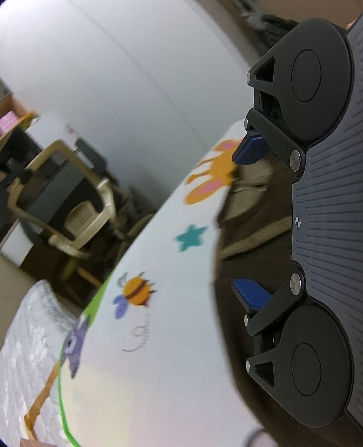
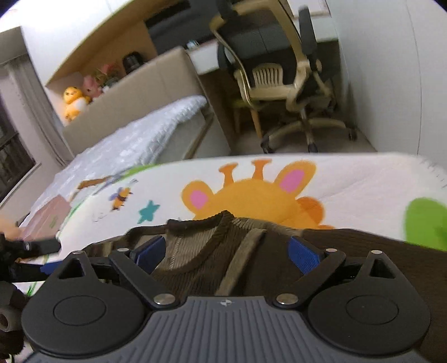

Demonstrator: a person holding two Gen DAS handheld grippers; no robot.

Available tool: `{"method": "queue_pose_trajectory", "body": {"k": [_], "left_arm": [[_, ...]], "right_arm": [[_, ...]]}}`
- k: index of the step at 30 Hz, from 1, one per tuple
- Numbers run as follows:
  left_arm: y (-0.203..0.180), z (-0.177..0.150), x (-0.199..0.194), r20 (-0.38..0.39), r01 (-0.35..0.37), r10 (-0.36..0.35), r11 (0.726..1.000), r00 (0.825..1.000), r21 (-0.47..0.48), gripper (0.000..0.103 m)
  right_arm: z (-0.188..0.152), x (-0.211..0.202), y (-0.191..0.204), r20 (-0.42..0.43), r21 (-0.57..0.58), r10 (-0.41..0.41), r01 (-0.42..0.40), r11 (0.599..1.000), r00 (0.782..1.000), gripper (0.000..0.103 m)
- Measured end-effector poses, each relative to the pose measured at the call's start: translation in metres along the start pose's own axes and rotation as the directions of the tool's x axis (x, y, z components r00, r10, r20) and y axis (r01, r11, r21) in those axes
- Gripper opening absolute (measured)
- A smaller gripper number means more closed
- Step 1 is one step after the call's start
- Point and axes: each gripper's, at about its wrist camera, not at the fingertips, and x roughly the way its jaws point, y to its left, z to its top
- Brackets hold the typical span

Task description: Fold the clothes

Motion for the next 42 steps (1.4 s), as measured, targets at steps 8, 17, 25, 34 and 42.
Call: {"method": "queue_pose_trajectory", "body": {"k": [8, 17, 25, 34, 42], "left_arm": [[-0.030, -0.066, -0.074, -0.074, -0.007, 0.023, 0.979, 0.997, 0.202, 0.097], [-0.055, -0.105, -0.092, -0.068, 0.005, 0.015, 0.956, 0.998, 0.293, 0.098], [-0.042, -0.110, -0.108, -0.051, -0.021, 0.036, 0.963, 0.998, 0.268, 0.099], [-0.020, -0.117, -0.117, -0.036, 0.023, -0.017, 0.984, 0.999, 0.176, 0.099], [-0.006, -0.123, -0.129, -0.042, 0.042, -0.036, 0.991, 0.998, 0.130, 0.100]], "right_arm": [[-0.024, -0.085, -0.029, 0.232, -0.318, -0.471, 0.524, 0.790, 0.851, 0.096], [-0.008, -0.061, -0.131, 0.057, 0.010, -0.505, 0.506, 0.863, 0.861, 0.039], [0.044, -0.139, -0.054, 0.321, -0.092, -0.297, 0.342, 0.935, 0.899, 0.011], [0.073, -0.138, 0.073, 0.389, -0.394, -0.097, 0.261, 0.881, 0.916, 0.010], [0.026, -0.102, 0.060, 0.190, -0.575, -0.226, 0.295, 0.763, 0.955, 0.061]]}}
